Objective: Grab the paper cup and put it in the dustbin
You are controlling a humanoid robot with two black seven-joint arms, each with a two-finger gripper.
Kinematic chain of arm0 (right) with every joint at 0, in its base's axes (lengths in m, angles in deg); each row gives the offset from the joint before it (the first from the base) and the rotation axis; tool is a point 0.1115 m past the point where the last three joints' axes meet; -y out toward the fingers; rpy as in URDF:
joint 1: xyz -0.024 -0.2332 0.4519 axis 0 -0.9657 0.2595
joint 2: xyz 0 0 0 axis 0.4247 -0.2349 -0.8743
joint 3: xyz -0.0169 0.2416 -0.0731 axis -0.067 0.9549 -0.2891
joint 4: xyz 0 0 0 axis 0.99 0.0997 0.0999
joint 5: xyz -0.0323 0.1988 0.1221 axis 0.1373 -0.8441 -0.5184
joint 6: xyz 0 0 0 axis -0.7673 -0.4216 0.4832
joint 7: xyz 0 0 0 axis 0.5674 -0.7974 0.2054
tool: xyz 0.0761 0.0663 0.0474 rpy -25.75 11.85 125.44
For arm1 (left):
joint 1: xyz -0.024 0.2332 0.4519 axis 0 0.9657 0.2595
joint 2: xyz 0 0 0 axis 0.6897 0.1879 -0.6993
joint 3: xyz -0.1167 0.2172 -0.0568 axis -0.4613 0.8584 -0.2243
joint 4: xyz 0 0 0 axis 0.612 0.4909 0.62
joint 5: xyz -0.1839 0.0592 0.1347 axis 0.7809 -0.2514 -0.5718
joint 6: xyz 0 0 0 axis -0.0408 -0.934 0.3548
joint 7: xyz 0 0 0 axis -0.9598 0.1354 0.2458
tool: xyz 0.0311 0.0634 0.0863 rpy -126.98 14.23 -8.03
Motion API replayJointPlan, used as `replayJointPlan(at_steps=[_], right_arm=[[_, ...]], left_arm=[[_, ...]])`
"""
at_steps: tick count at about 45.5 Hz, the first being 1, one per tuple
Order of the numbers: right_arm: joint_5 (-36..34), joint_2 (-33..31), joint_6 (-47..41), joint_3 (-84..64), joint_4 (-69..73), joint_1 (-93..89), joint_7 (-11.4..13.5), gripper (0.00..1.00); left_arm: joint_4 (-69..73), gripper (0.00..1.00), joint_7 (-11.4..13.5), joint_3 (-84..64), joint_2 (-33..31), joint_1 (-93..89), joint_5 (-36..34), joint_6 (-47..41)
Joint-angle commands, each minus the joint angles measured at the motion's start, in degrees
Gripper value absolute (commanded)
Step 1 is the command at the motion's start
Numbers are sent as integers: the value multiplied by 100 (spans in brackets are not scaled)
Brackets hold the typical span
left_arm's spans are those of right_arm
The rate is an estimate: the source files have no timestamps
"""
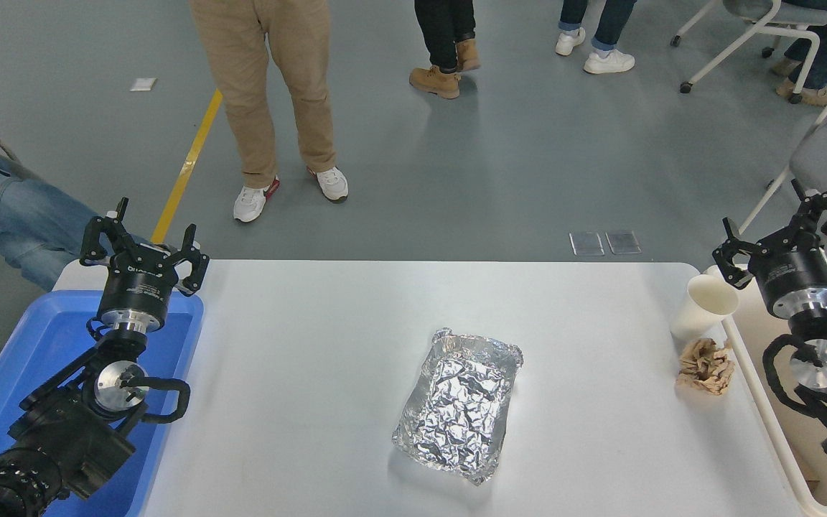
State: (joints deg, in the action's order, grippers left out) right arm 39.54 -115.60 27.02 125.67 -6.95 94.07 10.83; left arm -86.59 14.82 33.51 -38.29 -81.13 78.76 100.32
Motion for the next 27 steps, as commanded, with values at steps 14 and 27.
replayJointPlan(at_steps=[14,27], right_arm=[[-1,-311,124,-1827,-108,1262,27,100],[-492,-522,335,-5289,-170,3134,290,100]], left_arm=[[-1,99,0,1,0,2,0,0],[-1,99,0,1,0,2,0,0]])
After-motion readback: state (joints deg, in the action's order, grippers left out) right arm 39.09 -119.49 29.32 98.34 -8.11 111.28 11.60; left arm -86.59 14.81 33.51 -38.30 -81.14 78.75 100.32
